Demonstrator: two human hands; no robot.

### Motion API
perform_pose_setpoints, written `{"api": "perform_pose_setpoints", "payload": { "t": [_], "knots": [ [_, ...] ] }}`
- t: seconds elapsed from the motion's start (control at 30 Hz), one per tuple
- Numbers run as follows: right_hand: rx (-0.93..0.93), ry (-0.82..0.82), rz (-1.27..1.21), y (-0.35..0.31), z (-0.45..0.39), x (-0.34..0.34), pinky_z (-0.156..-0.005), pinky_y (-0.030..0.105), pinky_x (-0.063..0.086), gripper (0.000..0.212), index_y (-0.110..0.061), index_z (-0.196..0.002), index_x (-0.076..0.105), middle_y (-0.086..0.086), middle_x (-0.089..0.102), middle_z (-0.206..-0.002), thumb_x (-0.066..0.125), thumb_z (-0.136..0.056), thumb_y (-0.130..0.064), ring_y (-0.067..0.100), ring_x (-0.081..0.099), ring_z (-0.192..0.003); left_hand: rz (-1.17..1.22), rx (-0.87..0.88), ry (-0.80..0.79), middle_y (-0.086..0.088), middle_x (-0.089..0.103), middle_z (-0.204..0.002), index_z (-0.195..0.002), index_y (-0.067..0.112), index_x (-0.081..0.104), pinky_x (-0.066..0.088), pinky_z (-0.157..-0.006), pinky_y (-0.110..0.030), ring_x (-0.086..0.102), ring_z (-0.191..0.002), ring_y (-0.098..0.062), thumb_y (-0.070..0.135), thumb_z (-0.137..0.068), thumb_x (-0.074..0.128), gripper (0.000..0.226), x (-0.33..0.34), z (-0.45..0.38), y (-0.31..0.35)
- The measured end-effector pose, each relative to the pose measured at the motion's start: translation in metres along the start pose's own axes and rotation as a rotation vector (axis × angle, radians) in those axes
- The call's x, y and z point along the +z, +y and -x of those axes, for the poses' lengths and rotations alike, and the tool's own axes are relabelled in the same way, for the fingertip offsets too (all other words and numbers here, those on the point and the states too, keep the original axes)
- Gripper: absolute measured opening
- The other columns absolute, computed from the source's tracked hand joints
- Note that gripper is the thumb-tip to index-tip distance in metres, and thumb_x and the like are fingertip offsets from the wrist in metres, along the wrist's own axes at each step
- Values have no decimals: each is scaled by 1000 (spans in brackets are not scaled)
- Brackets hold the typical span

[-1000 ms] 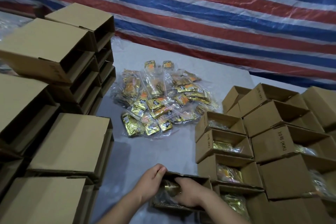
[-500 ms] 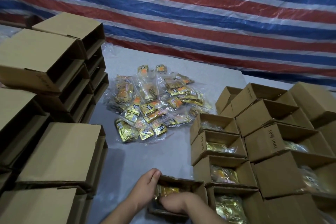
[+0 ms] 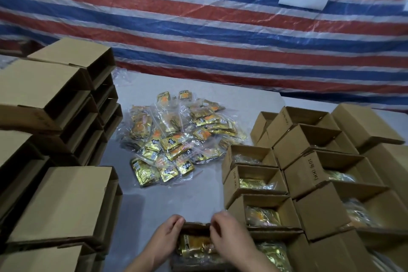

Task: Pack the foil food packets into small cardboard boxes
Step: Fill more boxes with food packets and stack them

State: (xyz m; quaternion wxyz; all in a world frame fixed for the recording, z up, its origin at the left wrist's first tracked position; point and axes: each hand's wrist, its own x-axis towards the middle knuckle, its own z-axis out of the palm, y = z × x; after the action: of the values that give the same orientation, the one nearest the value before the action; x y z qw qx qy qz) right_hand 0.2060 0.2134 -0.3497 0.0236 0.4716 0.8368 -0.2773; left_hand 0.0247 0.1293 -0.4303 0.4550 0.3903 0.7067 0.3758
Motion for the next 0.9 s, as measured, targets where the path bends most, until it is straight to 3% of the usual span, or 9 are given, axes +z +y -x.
{"api": "perform_pose_setpoints", "payload": {
  "t": [0.1, 0.23, 0.3, 0.4, 0.43, 0.57, 0.6, 0.7, 0.9],
  "knots": [
    [-62, 58, 97, 12, 0, -4, -112, 28, 38, 40, -27, -135, 51, -13, 44, -134, 57, -96, -27, 7, 46, -124, -15, 7, 17, -5, 66, -82, -87, 22, 66, 43, -70, -15, 57, -71, 0, 28, -101, 49, 24, -3, -1, -1],
    [-96, -121, 304, 15, -6, 7, -120, 42, 27, 45, -18, -138, 46, 4, 48, -136, 54, -95, -24, 23, 42, -129, -43, -5, 46, 6, 69, -81, -83, 24, 68, 42, -68, -12, 59, -70, 4, 24, -100, 52, 24, -6, -3, -3],
    [-111, -91, 339, 16, -8, 16, -123, 43, 17, 44, -16, -139, 44, 7, 49, -137, 52, -95, -21, 26, 40, -130, -46, -34, 70, 6, 69, -79, -81, 25, 69, 43, -69, -14, 60, -71, 1, 25, -100, 53, 24, -7, -4, -5],
    [-117, -48, 319, 15, -11, 22, -125, 43, 9, 44, -18, -140, 44, 5, 48, -138, 48, -96, -19, 24, 38, -133, -37, -99, 112, 0, 69, -82, -89, 25, 67, 48, -85, -28, 64, -90, -15, 26, -99, 55, 15, -8, -2, -5],
    [-114, -36, 297, 15, -12, 23, -125, 42, 10, 43, -19, -139, 45, 4, 47, -138, 48, -96, -20, 23, 37, -133, -14, -137, 133, 1, 69, -94, -100, 23, 65, 48, -91, -32, 64, -101, -19, 28, -97, 57, 10, -7, 0, -4],
    [2, 46, 82, 19, -14, 26, -122, 37, 22, 41, -24, -139, 48, -2, 36, -147, 50, -99, -27, 19, 29, -141, 116, -342, 165, -14, 46, -142, -145, 12, 38, 34, -111, -33, 45, -134, -25, 39, -92, 63, 64, 2, 11, 1],
    [46, 75, 27, 19, -14, 28, -122, 36, 23, 41, -23, -140, 47, -3, 30, -152, 51, -99, -27, 19, 26, -145, 119, -351, 154, -12, 45, -145, -145, 14, 38, 32, -111, -30, 44, -135, -22, 38, -93, 62, 62, 5, 14, 2],
    [168, 129, -102, 17, -14, 35, -119, 31, 30, 43, -20, -142, 45, -1, 24, -155, 52, -100, -21, 19, 27, -145, 33, -283, 146, -8, 57, -132, -122, 22, 53, 37, -97, -24, 52, -125, -19, 29, -102, 48, 22, 6, 17, -3],
    [292, -57, -102, 22, -14, 36, -100, 34, 47, 33, -17, -128, 50, 5, 42, -133, 45, -96, -7, 25, 53, -117, -48, -272, 98, -10, 56, -128, -120, 20, 55, 33, -102, -27, 50, -122, -21, 25, -105, 38, 23, -7, 17, -12]
  ]
}}
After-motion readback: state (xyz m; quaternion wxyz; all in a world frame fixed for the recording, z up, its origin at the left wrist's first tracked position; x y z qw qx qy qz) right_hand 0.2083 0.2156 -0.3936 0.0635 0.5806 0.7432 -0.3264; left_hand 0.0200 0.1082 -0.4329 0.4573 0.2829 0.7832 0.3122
